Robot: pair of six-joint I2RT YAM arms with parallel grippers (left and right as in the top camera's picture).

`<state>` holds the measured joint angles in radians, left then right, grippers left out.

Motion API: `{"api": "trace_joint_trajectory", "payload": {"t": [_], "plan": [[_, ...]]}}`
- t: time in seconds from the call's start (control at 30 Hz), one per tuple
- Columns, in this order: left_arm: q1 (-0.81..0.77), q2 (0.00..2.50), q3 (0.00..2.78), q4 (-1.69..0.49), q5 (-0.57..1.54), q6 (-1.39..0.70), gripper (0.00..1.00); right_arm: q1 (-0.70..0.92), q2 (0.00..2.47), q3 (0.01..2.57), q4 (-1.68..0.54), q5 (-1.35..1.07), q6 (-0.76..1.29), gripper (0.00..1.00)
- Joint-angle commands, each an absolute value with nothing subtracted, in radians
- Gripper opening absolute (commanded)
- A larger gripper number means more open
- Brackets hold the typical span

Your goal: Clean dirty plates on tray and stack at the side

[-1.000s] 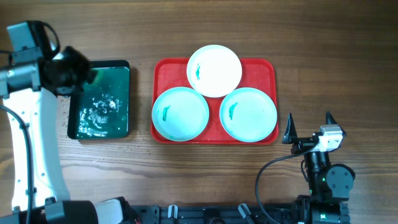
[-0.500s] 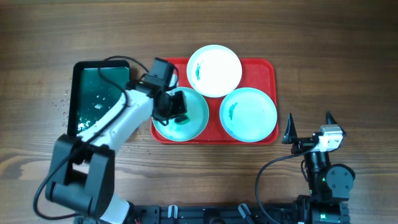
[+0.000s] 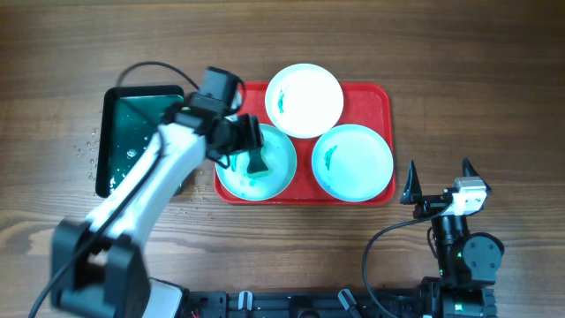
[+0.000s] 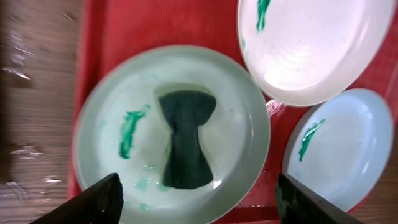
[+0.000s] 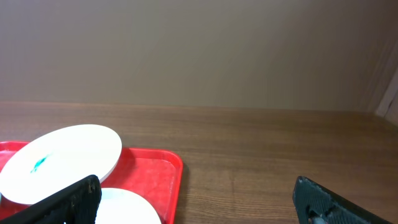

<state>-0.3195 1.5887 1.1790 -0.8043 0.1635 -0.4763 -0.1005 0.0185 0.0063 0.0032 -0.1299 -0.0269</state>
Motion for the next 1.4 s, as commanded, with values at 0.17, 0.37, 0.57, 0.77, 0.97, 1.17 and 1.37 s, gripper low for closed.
{"api": "trace_joint_trajectory", "payload": {"t": [0.17, 0.37, 0.57, 0.77, 0.97, 1.17, 1.37], "plan": [[-0.098, 1.472, 1.2, -0.995, 0.125, -0.479, 1.0, -0.098, 0.014, 0.005, 0.007, -0.123, -0.02, 1.0], [-0.081, 1.474, 1.196, -1.01, 0.083, -0.479, 1.0, -0.098, 0.014, 0.005, 0.036, -0.512, 0.498, 1.0], [-0.081, 1.474, 1.196, -1.015, 0.083, -0.478, 1.0, -0.098, 0.014, 0.005, 0.108, -0.496, 1.544, 1.0], [-0.081, 1.474, 1.196, -1.018, 0.08, -0.479, 1.0, -0.098, 0.018, 0.123, 0.692, -0.456, 1.404, 1.0], [-0.081, 1.474, 1.196, -1.029, 0.083, -0.479, 1.0, -0.098, 0.5, 1.153, -0.643, -0.521, 0.376, 0.99], [-0.081, 1.474, 1.196, -1.029, 0.12, -0.479, 1.0, -0.091, 1.016, 1.765, -1.324, -0.547, 0.154, 0.59], [-0.081, 1.474, 1.196, -1.03, 0.155, -0.479, 1.0, 0.105, 1.277, 1.806, -1.421, -0.547, 0.16, 0.7]]}}
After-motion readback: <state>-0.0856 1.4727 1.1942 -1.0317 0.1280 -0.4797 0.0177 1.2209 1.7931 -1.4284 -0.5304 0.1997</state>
